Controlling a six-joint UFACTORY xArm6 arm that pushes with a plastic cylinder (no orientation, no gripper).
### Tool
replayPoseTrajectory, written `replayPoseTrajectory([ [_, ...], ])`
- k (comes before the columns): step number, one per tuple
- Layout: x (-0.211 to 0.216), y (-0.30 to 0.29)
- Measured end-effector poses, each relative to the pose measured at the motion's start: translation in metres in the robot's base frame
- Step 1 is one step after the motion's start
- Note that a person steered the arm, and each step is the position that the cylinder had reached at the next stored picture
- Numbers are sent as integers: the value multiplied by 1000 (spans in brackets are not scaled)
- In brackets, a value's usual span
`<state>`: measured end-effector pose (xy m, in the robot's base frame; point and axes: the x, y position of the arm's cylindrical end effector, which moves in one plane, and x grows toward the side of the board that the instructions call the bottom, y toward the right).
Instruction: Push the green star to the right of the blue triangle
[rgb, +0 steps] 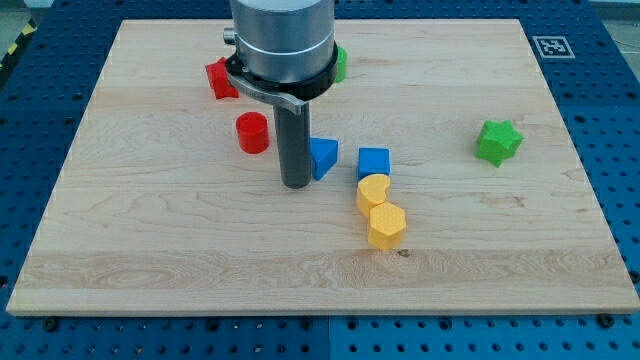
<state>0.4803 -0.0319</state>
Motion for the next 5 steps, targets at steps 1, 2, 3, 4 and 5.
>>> replayPoseTrajectory([
  [1, -14, 14],
  [2, -14, 22],
  [3, -17, 22],
  [4, -20, 22],
  [5, -29, 25],
])
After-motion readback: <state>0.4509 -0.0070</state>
